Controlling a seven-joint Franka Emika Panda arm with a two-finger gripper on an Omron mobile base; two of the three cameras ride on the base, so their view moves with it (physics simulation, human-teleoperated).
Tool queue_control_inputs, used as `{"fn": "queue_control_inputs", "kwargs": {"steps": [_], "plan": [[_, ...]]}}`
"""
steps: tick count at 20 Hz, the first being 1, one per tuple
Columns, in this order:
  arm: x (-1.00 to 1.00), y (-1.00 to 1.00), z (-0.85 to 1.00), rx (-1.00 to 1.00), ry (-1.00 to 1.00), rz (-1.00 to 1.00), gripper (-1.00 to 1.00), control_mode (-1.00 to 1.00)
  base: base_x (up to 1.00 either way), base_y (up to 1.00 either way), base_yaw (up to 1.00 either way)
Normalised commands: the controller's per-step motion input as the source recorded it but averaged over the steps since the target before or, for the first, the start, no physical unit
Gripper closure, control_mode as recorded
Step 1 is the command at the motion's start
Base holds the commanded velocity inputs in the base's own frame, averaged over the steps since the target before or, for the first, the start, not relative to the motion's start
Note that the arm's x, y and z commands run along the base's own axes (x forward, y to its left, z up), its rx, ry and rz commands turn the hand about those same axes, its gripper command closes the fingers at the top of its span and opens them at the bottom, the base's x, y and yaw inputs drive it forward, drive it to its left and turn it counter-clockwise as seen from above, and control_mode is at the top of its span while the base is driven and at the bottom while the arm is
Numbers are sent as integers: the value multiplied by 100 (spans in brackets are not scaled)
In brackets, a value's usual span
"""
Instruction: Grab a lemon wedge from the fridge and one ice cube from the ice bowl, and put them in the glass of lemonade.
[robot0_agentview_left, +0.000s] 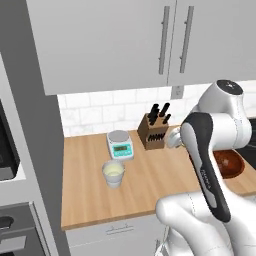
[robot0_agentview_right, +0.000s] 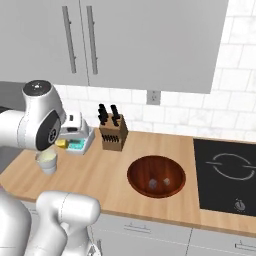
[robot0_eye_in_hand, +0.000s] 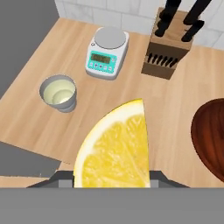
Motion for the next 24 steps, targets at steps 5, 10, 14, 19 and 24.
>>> {"fn": "queue_control_inputs", "kwargs": {"steps": [5,10,14,19,24], "plan": [[67,69,-25,-1,0,-2,100,-100,0,0,0],[54,80,-57,-16,1,0,100,-100,0,0,0],[33,74,-37,-12,15,0,100,-100,0,0,0],[52,46,-15,-5,44,9,100,-100,0,0,0],[44,10,-34,0,37,14,100,-100,0,0,0]]}}
